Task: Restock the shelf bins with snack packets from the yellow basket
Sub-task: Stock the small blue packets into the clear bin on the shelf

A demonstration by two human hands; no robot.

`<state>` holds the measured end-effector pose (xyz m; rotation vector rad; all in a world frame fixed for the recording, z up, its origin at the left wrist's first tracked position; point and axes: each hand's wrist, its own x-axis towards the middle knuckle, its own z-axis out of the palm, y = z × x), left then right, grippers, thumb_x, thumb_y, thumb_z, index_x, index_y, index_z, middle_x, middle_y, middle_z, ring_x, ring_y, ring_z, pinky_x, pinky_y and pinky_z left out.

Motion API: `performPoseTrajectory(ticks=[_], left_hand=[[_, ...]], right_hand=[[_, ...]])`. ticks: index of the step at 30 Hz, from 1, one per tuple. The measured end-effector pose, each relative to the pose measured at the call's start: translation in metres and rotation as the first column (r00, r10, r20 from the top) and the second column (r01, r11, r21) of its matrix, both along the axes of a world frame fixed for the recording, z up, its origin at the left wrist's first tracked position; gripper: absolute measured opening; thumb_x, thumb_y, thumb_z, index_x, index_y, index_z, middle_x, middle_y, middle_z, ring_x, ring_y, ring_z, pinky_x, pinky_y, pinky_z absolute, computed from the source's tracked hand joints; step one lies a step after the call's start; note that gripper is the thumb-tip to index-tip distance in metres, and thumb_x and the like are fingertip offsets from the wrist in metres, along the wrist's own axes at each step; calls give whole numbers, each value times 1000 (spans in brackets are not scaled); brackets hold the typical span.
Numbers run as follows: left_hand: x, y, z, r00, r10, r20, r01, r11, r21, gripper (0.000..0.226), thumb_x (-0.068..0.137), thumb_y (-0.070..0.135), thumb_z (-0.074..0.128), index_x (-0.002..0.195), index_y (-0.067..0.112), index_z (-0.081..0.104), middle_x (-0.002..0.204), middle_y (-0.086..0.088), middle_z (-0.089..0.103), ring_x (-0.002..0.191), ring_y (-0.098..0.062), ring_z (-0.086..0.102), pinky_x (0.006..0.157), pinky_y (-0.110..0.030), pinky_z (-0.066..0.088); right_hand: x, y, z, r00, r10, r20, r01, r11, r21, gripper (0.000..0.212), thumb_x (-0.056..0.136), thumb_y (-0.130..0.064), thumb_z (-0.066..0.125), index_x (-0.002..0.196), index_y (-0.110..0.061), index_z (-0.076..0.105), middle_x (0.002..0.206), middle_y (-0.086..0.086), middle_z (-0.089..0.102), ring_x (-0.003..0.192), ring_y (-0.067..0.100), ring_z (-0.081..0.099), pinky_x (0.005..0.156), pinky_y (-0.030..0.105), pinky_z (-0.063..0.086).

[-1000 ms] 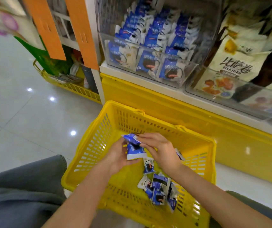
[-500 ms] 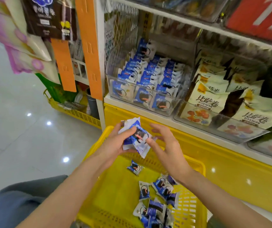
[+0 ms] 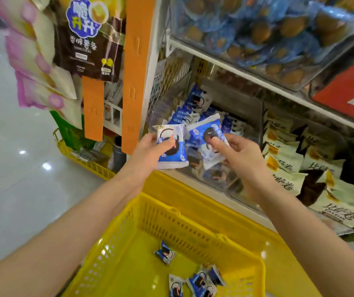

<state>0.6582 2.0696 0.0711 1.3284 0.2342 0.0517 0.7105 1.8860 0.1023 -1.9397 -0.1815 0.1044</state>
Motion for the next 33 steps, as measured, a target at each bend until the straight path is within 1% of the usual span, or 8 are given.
performPoseTrajectory(ticks=[2,5,8,12,16,23,30,33], left_hand=[[14,11,8,999,-49,-3,50,998,45,32,90,26,58,121,18,53,117,0,64,108,-13,60,97,-35,45],[29,19,11,996,-84,33,81,993,83,28,90,27,58,117,22,53,112,6,63,102,-4,59,82,-19,43],[42,24,6,995,-72,66,63,990,125,31,89,27,59,119,21,54,108,6,64,100,-4,60,79,-16,42],[56,31,1,992,-92,85,80,988,131,30,87,30,61,116,23,58,101,10,67,91,3,62,71,-10,43],[65,38,-4,990,-107,87,96,988,120,28,86,31,61,114,27,58,101,15,67,88,10,61,61,1,42],[69,39,-5,988,-135,74,128,988,85,25,86,33,61,110,31,60,97,18,69,85,11,61,63,-6,44],[63,35,-5,987,-142,75,141,990,21,27,86,30,61,113,29,57,99,18,68,87,12,61,65,-7,43],[57,32,-5,981,-184,54,186,982,-40,27,86,21,63,112,28,59,106,12,69,99,1,63,85,-19,46]], right_hand=[[43,4,8,984,-137,109,147,985,-93,17,82,-38,68,87,-21,67,90,-4,72,82,10,65,69,24,50],[106,12,9,942,-229,246,300,902,-310,29,83,-38,67,99,-15,63,97,2,60,92,17,55,69,24,45],[159,17,0,926,-194,325,348,774,-529,46,88,-34,61,123,-3,57,124,13,59,116,27,53,97,32,42],[202,15,-11,923,-201,328,374,675,-636,43,87,-30,64,123,-7,58,123,16,60,114,32,56,93,39,46],[224,23,-21,934,-116,339,319,701,-638,44,86,-26,66,123,-5,56,123,16,60,110,32,57,90,38,46],[245,25,-31,928,-7,372,251,751,-611,30,84,-10,67,110,2,60,113,21,62,104,34,60,93,48,47],[232,27,-29,876,-37,481,422,541,-728,39,87,-31,62,120,-11,56,132,14,49,122,33,44,100,42,40],[197,40,-17,848,-6,531,443,560,-700,40,94,-33,51,125,-8,49,133,15,45,123,32,41,99,36,34]])
